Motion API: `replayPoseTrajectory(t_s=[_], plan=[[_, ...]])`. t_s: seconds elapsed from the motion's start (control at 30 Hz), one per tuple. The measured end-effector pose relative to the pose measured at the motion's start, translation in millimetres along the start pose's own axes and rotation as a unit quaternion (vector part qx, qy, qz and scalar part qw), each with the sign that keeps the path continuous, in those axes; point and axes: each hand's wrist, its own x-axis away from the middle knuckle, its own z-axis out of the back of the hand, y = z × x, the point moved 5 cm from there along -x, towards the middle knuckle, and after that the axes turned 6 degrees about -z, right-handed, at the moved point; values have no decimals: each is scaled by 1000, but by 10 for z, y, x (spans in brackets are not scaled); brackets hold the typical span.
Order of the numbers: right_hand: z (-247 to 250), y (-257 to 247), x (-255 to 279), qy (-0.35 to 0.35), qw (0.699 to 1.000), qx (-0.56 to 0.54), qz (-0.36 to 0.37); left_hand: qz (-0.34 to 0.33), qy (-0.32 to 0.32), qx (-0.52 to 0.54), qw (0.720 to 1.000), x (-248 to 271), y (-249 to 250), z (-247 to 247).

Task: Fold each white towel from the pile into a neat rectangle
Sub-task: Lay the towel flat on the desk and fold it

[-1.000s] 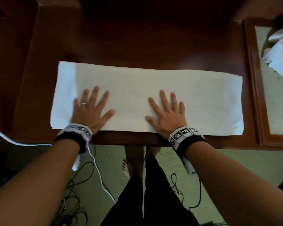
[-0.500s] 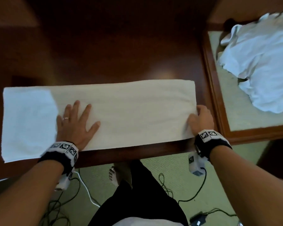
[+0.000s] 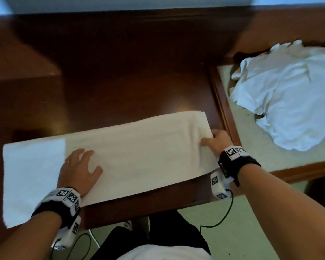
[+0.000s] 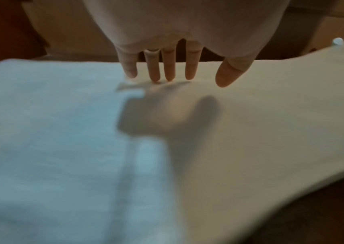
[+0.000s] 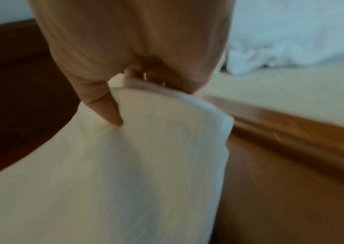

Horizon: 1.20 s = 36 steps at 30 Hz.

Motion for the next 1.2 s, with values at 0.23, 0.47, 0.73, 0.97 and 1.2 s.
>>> replayPoseTrajectory(t_s=[0.23, 0.47, 0.73, 0.97, 1.2], plan=[[1307, -1190, 38, 271, 948, 100, 136, -167, -4, -104, 980, 12, 177, 154], [1292, -1673, 679, 386, 868, 165, 265, -360, -31, -142, 922, 73, 506, 88], [-496, -1167, 1683, 374, 786, 275, 409, -386, -27, -93, 917, -100, 250, 503], [-2015, -360, 1953, 295, 802, 381, 352, -475, 50, -98, 873, -16, 415, 593], [-1869, -5, 1966, 264, 893, 320, 177, -551, -40, -259, 792, -147, 906, 201]])
